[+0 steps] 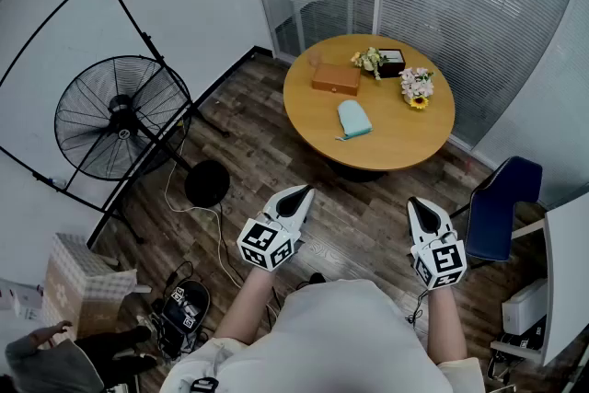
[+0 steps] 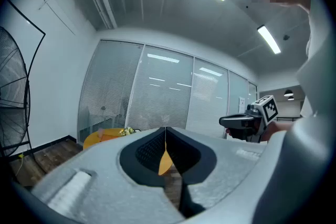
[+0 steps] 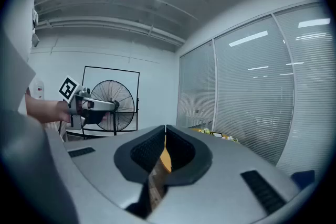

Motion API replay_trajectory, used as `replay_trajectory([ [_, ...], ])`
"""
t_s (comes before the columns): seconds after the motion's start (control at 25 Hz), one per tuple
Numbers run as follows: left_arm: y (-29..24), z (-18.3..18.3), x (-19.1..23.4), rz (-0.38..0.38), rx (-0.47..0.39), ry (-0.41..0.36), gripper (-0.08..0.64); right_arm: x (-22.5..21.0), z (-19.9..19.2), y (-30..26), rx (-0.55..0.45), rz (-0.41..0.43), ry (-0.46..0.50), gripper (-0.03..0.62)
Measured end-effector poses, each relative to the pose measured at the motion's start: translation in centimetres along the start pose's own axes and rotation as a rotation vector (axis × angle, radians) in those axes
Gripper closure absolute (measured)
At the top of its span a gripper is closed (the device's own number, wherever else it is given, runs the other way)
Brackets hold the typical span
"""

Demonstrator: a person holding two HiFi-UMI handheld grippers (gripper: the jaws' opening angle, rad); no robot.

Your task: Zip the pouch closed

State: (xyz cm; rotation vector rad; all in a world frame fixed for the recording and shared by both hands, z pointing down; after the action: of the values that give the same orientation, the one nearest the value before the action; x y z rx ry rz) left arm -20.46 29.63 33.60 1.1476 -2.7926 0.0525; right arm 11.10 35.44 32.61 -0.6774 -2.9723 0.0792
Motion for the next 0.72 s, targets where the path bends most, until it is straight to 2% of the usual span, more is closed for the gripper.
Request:
replay_trajectory([
  [0.72, 1.1, -0.3, 0.5, -0.024, 0.013, 0.02, 0.538, 2.1, 0.4, -0.5, 0.009, 0.002, -0.002, 0.581],
])
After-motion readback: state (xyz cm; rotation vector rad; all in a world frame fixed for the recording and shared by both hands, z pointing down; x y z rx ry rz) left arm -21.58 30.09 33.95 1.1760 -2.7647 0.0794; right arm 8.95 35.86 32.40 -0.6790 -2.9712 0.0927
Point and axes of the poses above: the fingertips, and each gripper's own axes: y backward along the fingers, x to its left, z out of its top, the point moved 9 cm from there along y, backward along the fingers, and after that the axes turned 5 degrees about -x, right-handed, at the moved point
